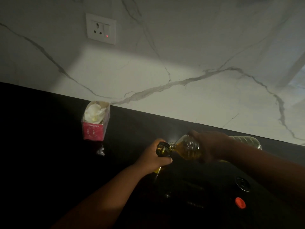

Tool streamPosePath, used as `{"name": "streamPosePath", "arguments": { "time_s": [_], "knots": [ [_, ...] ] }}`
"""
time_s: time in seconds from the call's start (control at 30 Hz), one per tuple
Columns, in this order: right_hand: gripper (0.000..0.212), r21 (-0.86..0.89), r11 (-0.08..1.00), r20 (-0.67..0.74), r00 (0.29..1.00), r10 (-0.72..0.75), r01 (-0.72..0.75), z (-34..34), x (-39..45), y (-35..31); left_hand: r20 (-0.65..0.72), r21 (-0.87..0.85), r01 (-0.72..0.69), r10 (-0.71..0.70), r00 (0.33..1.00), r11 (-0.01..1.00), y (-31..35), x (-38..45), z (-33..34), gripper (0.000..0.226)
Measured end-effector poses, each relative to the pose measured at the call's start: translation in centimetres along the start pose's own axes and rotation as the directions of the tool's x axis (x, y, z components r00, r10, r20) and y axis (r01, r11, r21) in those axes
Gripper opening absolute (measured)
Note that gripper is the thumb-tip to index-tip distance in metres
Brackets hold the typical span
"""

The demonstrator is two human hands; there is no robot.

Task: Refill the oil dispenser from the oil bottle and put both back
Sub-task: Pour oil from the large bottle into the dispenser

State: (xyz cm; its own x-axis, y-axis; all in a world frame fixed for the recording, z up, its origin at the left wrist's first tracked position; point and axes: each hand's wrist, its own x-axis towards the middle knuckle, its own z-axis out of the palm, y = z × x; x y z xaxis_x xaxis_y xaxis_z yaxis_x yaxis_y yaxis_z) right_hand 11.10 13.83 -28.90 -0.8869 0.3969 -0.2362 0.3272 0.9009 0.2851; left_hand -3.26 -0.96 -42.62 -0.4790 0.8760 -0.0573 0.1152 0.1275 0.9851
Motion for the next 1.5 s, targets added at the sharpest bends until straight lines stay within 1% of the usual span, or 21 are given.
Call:
{"name": "streamPosePath", "arguments": {
  "time_s": [0.2, 0.43, 0.73, 1.07, 1.17, 1.5],
  "knots": [
    [0.094, -0.022, 1.000, -0.007, 1.000, 0.004, -0.004, -0.18, -0.15, -0.27, 0.004, -0.002, 0.002, -0.002, 1.000, 1.000, -0.04, 0.04, 0.05, 0.056],
    [0.095, -0.024, 1.000, -0.009, 1.000, 0.015, -0.015, -0.08, -0.33, -0.31, 0.003, 0.004, 0.007, -0.007, 1.000, 1.000, -0.15, 0.11, 0.05, 0.061],
    [0.094, -0.033, 0.999, -0.010, 1.000, 0.026, -0.026, -0.08, -0.23, -0.37, 0.009, 0.012, 0.001, -0.001, 1.000, 1.000, -0.15, 0.09, -0.01, 0.057],
    [0.099, -0.035, 0.999, 0.004, 1.000, 0.024, -0.024, -0.22, -0.25, -0.37, 0.011, 0.017, 0.002, -0.002, 1.000, 1.000, -0.32, 0.26, 0.01, 0.059],
    [0.098, -0.019, 1.000, 0.006, 1.000, 0.013, -0.012, -0.27, -0.26, -0.32, 0.015, 0.014, 0.002, -0.003, 1.000, 1.000, -0.33, 0.32, 0.00, 0.059],
    [0.094, -0.051, 0.999, -0.008, 1.000, 0.013, -0.014, -0.25, -0.28, -0.35, 0.002, 0.000, -0.007, 0.007, 1.000, 1.000, -0.64, 0.44, 0.05, 0.058]
  ]
}}
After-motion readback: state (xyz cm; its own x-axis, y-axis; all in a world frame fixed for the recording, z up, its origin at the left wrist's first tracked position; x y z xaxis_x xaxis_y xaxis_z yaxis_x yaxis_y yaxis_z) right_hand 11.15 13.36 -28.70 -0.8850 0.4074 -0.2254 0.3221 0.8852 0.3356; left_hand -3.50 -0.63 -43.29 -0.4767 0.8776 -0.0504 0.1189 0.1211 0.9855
